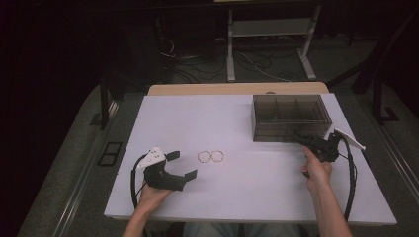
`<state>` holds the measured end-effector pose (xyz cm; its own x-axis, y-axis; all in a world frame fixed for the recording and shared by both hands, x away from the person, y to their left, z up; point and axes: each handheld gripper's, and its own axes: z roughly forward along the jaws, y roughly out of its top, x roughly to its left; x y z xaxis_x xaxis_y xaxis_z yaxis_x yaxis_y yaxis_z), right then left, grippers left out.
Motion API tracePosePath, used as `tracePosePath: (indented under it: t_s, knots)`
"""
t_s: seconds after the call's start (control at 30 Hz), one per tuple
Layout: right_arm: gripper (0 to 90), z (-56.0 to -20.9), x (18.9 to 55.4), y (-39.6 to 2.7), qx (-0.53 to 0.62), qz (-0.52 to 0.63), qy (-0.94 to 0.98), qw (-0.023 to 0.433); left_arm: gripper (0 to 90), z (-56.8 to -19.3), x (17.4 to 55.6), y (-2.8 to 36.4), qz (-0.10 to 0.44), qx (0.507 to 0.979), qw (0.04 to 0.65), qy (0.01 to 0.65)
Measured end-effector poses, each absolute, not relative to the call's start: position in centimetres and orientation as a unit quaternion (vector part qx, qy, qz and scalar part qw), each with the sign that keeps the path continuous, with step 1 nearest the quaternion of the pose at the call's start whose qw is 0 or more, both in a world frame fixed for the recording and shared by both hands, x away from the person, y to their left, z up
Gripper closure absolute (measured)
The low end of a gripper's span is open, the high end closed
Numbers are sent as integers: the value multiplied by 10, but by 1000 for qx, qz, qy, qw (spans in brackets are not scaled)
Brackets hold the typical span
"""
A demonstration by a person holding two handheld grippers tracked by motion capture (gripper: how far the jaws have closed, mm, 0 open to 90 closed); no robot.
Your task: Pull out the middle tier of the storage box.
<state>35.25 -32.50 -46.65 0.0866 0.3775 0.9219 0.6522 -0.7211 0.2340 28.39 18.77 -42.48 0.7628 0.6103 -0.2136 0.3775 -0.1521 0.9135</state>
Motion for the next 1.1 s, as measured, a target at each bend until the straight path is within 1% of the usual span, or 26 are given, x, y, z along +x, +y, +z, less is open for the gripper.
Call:
tracePosePath:
  t_s: [0.3, 0.37, 0.43, 0.8, 1.1]
  knots:
    - [754, -470, 350, -321, -732, -586, -322, 128, 0, -425, 285, 187, 104, 753, 561, 328]
    - [760, -471, 349, -319, -735, -588, -311, 127, 0, -425, 285, 187, 104, 754, 560, 327]
    - [786, -470, 348, -317, -736, -591, -306, 124, 0, -425, 284, 187, 103, 753, 561, 328]
    - [797, -469, 345, -311, -746, -591, -289, 107, 0, -426, 285, 187, 104, 754, 560, 326]
    - [801, -470, 344, -312, -743, -593, -290, 110, 0, -426, 285, 187, 105, 755, 559, 327]
